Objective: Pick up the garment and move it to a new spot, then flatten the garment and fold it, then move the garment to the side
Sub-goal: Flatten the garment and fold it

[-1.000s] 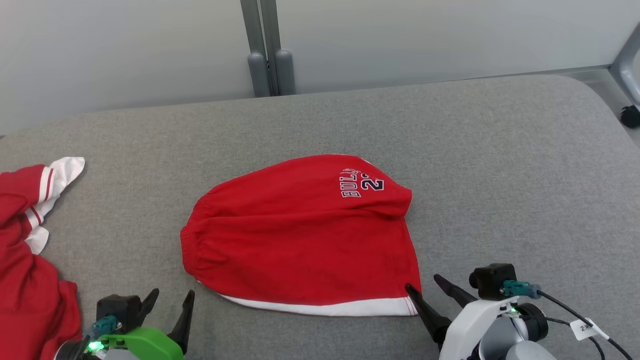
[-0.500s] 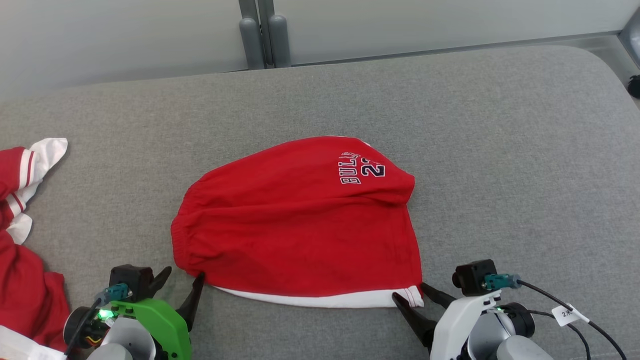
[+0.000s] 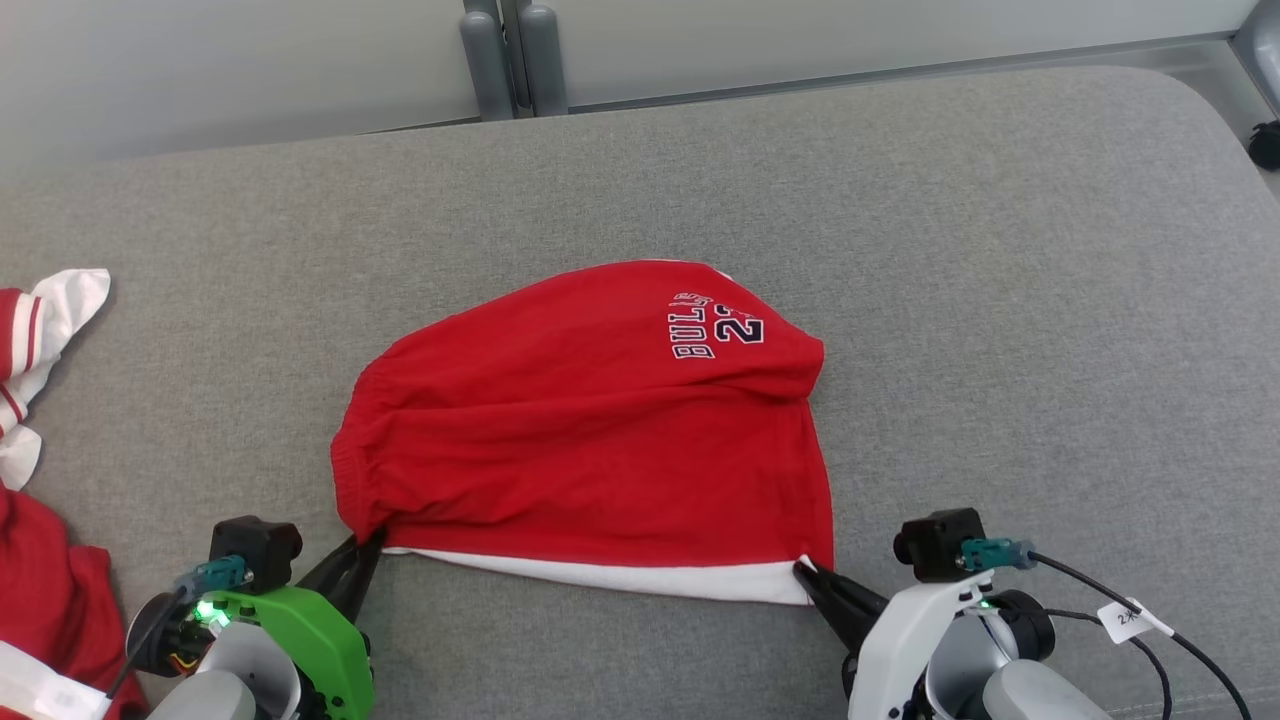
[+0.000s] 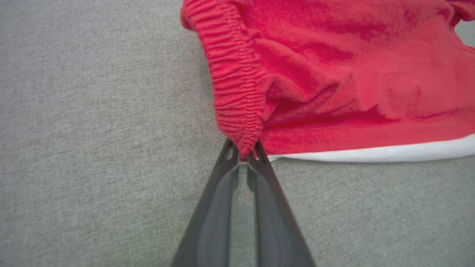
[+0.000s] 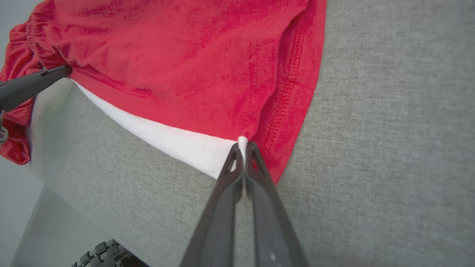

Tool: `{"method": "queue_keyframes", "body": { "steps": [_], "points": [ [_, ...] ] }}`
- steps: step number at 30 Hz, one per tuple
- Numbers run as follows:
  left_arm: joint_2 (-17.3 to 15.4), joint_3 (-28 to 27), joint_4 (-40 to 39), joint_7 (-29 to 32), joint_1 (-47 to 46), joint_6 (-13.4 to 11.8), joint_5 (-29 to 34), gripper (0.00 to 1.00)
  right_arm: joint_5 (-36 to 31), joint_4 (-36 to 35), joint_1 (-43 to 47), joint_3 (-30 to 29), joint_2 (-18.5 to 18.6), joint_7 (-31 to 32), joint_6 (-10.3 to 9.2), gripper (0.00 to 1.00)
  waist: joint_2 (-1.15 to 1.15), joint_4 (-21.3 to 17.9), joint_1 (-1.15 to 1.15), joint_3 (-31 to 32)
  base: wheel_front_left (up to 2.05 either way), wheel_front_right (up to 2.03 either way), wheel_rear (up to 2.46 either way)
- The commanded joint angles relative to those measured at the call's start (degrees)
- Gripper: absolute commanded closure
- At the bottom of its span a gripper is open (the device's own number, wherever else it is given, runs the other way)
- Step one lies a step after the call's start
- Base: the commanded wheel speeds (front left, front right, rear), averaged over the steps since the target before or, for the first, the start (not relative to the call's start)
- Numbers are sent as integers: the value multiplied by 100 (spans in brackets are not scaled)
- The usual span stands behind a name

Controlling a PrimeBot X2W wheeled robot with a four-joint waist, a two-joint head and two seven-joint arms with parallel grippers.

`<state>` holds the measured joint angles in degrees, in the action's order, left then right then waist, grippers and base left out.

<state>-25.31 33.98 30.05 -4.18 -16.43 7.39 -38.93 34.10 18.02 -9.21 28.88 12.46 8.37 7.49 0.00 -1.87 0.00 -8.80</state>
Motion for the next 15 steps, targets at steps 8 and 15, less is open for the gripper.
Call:
{"method": "queue_keyframes", "body": {
  "steps": [8,15],
  "points": [
    [-223,129,-79,-154,-67,14,-192,100,197,-220,-97,104,171,-421,0,100,0,39,0,141,0,0,0],
    [-312,118,-467,-35,-278,-22,-183,100,283,-552,-273,145,344,-712,0,100,0,73,0,190,0,0,0]
  ]
}}
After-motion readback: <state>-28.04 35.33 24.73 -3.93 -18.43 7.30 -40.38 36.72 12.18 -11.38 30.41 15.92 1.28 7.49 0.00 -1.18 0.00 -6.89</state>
